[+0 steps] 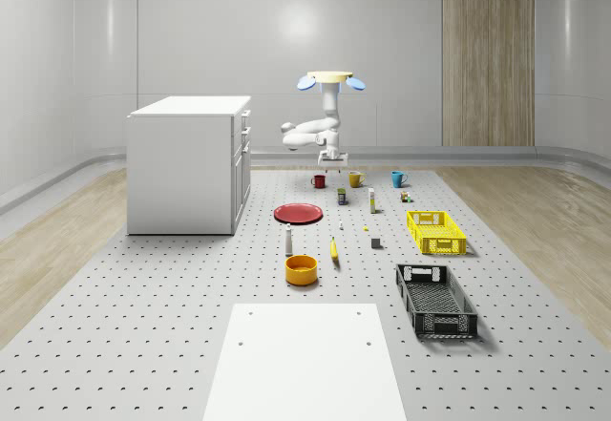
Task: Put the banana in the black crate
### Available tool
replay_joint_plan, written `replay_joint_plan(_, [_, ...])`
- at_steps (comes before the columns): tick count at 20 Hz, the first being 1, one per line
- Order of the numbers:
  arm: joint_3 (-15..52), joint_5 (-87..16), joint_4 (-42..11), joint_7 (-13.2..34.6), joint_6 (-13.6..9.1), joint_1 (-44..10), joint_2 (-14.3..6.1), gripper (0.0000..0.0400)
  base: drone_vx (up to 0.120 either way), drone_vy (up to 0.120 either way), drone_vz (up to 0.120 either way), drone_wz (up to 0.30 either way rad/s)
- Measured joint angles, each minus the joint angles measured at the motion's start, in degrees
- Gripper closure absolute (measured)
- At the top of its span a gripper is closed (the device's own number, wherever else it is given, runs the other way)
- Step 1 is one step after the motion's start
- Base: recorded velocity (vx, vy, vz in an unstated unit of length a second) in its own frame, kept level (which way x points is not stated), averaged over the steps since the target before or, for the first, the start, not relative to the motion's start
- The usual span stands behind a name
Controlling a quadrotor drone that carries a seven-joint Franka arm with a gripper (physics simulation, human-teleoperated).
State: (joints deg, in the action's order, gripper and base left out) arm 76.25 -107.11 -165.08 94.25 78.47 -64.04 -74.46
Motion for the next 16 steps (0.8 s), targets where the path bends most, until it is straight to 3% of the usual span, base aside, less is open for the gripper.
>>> replay_joint_plan(6, [0.29, 0.59, 0.07, 0.31, 1.17, -0.34, -1.26, 0.0000, 0.120, 0.000, 0.000, 0.000])
replay_joint_plan(10, [0.46, 0.95, 0.12, 0.50, 1.91, -0.55, -2.06, 0.0000, 0.120, -0.090, 0.000, 0.000])
replay_joint_plan(16, [0.70, 1.47, 0.18, 0.76, 2.97, -0.84, -3.20, 0.0000, 0.120, 0.000, -0.093, 0.000])
